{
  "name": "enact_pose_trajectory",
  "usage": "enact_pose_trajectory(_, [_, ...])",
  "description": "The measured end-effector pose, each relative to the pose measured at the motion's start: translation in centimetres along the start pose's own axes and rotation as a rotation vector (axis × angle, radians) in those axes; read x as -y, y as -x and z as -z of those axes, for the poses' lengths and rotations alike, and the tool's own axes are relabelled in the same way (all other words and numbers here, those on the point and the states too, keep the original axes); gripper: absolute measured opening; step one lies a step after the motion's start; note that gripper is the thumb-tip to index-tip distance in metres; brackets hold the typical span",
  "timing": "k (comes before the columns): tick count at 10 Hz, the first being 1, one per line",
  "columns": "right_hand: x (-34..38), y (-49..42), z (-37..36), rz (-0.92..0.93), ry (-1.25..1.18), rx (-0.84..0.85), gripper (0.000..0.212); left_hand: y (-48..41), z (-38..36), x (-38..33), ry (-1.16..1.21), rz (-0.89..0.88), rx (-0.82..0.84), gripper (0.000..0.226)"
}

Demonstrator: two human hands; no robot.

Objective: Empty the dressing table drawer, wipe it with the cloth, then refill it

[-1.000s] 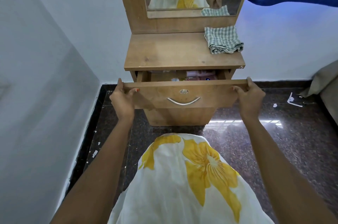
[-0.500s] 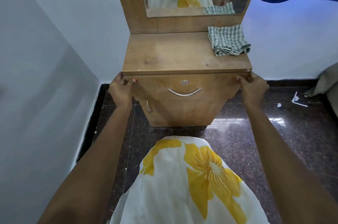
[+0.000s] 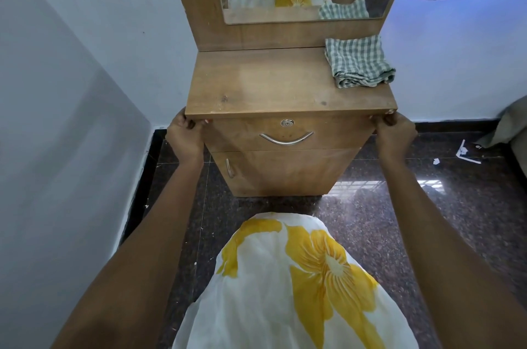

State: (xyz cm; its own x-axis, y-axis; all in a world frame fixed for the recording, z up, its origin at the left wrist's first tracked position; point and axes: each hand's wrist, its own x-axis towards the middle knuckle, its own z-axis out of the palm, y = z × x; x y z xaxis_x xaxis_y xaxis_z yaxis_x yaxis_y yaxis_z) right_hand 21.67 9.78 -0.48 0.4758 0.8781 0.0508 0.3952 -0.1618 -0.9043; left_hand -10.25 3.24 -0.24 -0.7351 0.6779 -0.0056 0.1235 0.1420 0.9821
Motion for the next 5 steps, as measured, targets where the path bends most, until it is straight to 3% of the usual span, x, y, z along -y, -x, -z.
enact_pose_trajectory(3, [0.6, 4.0, 0.0, -0.060, -0.074, -0.057, 0.028, 2.7, -0.6, 0.0, -0.049, -0.009, -0.087, 0.022])
enact_pose_trajectory(5, [2.2, 8.8, -0.2, 0.119, -0.075, 0.040, 0.028, 7.5, -0.5, -1.2, -0.130, -0.067, -0.003, 0.029])
